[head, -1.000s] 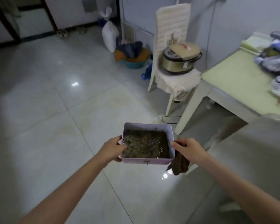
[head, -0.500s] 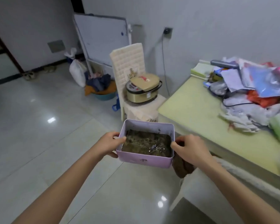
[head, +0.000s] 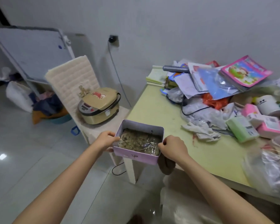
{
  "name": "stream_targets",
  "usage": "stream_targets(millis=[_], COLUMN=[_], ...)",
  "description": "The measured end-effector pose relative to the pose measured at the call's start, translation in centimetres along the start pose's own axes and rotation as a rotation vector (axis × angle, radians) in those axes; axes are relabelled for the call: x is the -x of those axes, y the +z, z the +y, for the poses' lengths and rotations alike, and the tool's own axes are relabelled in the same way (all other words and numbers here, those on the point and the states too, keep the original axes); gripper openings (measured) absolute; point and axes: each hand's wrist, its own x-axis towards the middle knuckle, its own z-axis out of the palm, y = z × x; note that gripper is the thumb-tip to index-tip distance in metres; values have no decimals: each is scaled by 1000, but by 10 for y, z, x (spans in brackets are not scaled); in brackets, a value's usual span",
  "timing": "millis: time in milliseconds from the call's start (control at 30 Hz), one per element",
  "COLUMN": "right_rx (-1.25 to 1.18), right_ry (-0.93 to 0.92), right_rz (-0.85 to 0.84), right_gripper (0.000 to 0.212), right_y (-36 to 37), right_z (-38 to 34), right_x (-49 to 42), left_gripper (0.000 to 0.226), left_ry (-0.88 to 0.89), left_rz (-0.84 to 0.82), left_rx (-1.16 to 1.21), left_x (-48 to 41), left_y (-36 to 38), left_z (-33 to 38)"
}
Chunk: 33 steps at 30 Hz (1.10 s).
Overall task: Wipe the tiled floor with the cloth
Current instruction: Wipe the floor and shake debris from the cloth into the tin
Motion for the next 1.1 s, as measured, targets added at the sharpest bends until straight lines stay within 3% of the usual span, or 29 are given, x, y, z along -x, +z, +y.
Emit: stream_targets(millis=[167,433,767,967,1100], right_rx=[-56,-96,-97,-242,-375], right_ry=[119,294,361,380,354], right_rz=[-2,-48,-45,-17,92], right_gripper=[31,32,31,31,17], right_y=[16,45,58,40,21], right_z=[13,14,5,15,17], right_x=[-52,-119,-149,-131,-99], left_gripper=[5,19,14,45,41], left_ry=[10,18,17,110,295], left_rz=[-129,-269,-365,-284,-122], left_rx=[-55,-113,-100,-252,-310], left_x=[-74,-176,-218,-211,-185], left_y=[23,38,31,27,20], left_z=[14,18,4,-1,3])
